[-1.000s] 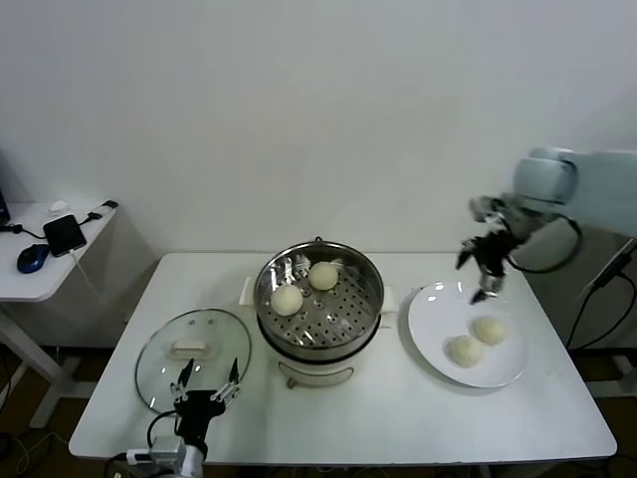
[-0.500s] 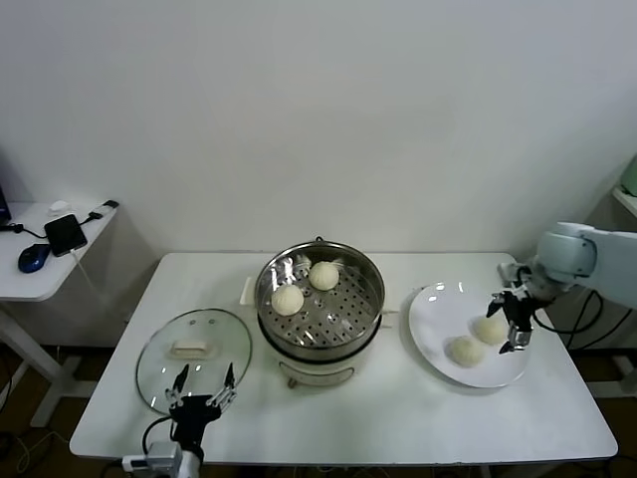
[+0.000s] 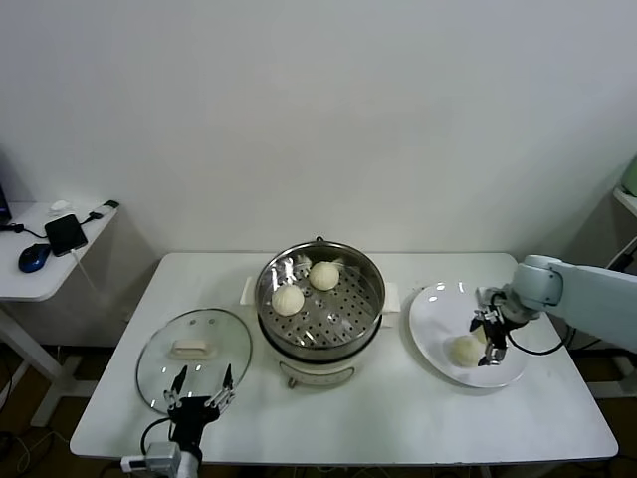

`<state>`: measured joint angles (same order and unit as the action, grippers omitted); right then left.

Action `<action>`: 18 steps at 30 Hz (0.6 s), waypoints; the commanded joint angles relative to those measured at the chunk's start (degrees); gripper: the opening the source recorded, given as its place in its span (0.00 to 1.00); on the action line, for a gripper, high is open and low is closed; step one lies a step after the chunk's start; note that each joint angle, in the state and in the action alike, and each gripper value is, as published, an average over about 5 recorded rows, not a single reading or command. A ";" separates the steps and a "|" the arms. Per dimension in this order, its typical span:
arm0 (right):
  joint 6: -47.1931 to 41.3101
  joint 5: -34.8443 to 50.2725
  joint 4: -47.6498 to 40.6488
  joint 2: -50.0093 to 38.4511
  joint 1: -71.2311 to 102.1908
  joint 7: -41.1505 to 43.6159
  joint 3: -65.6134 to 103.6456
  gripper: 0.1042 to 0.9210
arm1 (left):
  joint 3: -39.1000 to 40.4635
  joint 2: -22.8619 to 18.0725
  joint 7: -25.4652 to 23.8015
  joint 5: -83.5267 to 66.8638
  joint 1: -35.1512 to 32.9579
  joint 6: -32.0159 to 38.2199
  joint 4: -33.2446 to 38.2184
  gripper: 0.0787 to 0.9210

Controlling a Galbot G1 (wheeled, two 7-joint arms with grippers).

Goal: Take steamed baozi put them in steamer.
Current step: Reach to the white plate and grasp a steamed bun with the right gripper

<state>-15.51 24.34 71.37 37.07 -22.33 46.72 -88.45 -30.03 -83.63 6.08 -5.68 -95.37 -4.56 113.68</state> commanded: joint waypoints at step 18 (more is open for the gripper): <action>1.44 -0.76 0.32 1.92 -8.31 5.54 -2.70 0.67 | 0.58 -0.07 -0.14 0.24 -0.44 -0.33 1.07 0.88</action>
<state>-14.94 23.81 71.44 38.41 -23.60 49.52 -88.40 -29.30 -83.78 5.92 -5.44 -95.95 -5.08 114.98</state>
